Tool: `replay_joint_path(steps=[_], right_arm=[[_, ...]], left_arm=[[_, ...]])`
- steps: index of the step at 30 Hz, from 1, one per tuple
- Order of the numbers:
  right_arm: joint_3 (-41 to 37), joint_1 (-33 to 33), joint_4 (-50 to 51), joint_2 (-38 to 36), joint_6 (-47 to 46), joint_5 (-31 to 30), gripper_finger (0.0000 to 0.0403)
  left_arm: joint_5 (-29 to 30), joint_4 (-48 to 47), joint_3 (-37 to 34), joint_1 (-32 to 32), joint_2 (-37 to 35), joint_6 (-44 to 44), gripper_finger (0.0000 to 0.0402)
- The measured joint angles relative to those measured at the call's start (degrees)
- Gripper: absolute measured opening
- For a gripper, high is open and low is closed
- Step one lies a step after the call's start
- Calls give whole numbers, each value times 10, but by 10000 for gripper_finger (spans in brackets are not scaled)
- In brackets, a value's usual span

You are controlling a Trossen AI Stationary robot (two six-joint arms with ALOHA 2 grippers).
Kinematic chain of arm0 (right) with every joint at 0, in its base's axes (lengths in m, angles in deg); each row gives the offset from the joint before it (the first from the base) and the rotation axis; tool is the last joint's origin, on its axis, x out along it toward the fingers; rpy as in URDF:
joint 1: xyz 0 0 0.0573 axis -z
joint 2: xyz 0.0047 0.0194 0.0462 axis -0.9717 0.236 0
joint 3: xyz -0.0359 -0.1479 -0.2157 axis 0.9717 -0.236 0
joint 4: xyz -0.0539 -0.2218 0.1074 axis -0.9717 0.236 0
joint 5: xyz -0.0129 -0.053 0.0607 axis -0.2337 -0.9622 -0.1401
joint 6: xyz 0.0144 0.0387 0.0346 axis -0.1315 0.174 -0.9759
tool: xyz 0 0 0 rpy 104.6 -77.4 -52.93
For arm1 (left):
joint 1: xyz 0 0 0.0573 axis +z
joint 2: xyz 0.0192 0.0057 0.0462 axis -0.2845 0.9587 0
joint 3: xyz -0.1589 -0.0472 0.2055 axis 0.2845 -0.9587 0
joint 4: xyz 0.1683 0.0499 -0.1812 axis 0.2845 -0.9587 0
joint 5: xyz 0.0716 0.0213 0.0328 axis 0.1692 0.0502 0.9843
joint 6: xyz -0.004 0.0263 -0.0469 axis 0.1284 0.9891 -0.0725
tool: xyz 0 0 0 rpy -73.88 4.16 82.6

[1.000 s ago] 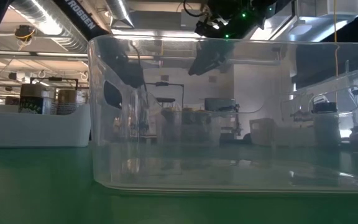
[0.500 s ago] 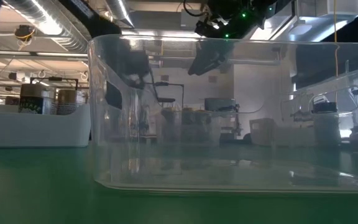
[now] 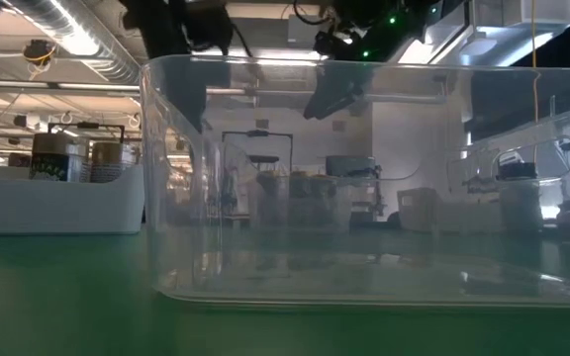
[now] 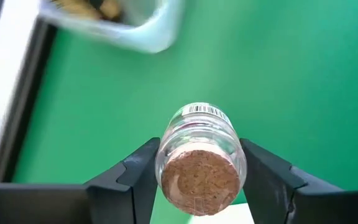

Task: Sort spices by type
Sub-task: Put the brown spice bottle into the bottom transparent bin

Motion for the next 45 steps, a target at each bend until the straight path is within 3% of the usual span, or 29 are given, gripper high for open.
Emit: replay_joint_path(steps=[13, 21, 29, 37, 45], right_arm=[[0, -64, 136, -124, -33, -6, 351], [0, -108, 162, -137, -55, -7, 351], [-100, -140, 78, -190, -64, -71, 351], [-222, -144, -42, -281, -107, -61, 351], [-262, -144, -176, -295, -132, -55, 351]], left_arm=[[-4, 98, -12, -216, -22, -110, 189], [-4, 150, 7, -293, 17, -172, 188], [-4, 121, 92, -333, 99, -171, 188], [-3, 121, 125, -350, 142, -169, 189], [-3, 135, 125, -362, 161, -183, 189]])
